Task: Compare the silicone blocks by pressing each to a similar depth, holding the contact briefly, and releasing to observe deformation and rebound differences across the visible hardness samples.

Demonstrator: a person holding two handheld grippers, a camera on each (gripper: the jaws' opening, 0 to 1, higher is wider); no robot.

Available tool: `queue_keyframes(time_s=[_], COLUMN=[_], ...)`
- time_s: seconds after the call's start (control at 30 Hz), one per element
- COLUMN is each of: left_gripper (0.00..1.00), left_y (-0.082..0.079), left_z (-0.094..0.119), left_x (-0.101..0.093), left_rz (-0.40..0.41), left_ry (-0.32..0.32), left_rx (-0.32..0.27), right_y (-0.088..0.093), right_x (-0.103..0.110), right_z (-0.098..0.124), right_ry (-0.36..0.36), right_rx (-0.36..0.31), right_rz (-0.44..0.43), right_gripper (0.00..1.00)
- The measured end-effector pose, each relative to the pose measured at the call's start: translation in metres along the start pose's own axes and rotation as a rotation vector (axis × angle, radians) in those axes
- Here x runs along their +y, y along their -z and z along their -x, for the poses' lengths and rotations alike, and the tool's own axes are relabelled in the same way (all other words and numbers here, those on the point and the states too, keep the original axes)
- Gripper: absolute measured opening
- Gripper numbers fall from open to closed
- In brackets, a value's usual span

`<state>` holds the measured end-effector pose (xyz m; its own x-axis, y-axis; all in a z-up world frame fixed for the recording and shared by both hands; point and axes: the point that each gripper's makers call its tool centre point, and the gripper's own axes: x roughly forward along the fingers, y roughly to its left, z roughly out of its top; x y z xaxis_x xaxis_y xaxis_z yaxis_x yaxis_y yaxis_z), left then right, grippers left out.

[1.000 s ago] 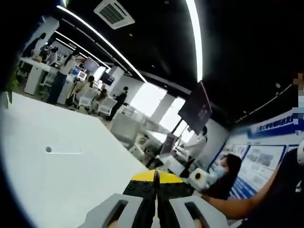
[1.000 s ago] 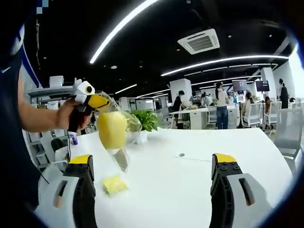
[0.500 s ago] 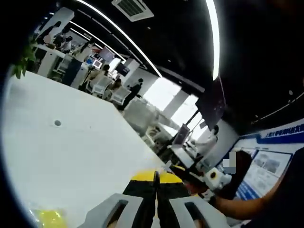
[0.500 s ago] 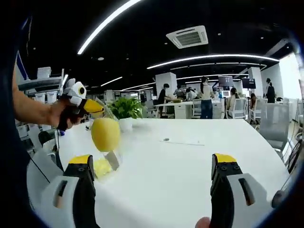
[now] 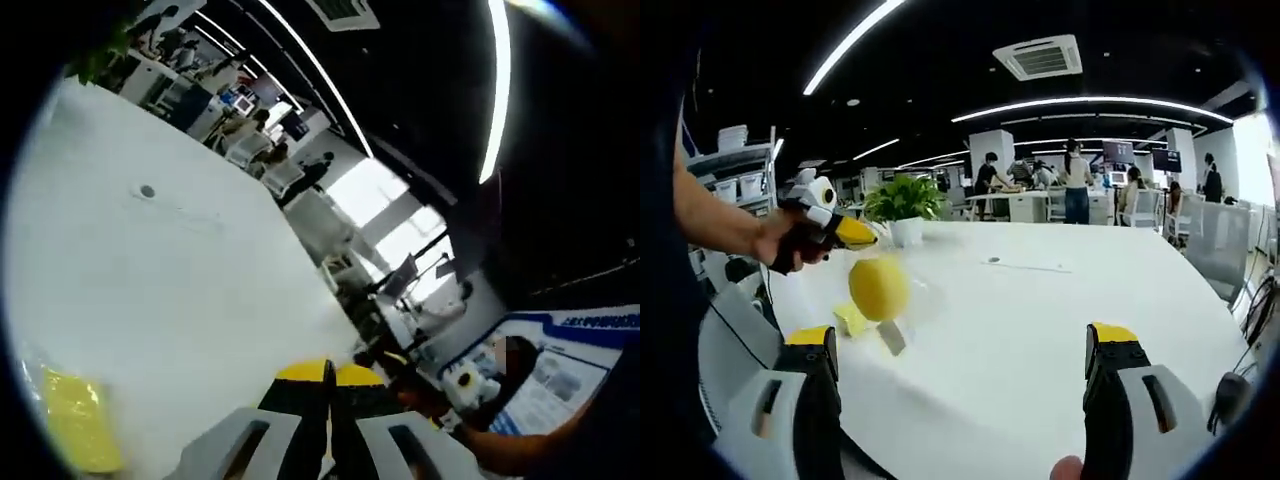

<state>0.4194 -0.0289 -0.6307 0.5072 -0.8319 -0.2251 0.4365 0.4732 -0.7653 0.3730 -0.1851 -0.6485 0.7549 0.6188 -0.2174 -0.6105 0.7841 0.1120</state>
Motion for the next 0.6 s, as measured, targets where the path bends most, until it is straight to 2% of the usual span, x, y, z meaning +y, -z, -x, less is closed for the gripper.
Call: queue_keyframes(time_s=[0.07,0.17,0.37,0.47,0.6], left_gripper=[0.00,0.00,0.00,0.00,0.00], left_y=[0.007,0.009,0.009,0.007,0.004], left_z=[-0.004,-0.008,-0.008,-0.006,-0.005], left_x=[0.007,0.020,0.044,0.064,0.092], left_rz=[0.029,0.077,0.083,0.092,0.062], left_ry=[-0.013,-0.017,-0.069,-0.121,-0.194], left_rx=[0.016,0.012,0.006,-0.012,-0.010], right_y=[0.002,0.003,0.012,0.017,0.026], right_x=[0.001,0.003,0.003,0.003,0.004], right_z=[-0.002,-0.003,-0.009,-0.012,-0.018], right_ry=[-0.002,-0.012,-0.016,-0.012,-0.014], right_rx=[0.005,0.006,0.029,0.028,0.049], right_rz=[-0.005,-0.024,-0.036,-0.074,-0.075], right_gripper=[0.97,0.97,0.97,0.96,0.96])
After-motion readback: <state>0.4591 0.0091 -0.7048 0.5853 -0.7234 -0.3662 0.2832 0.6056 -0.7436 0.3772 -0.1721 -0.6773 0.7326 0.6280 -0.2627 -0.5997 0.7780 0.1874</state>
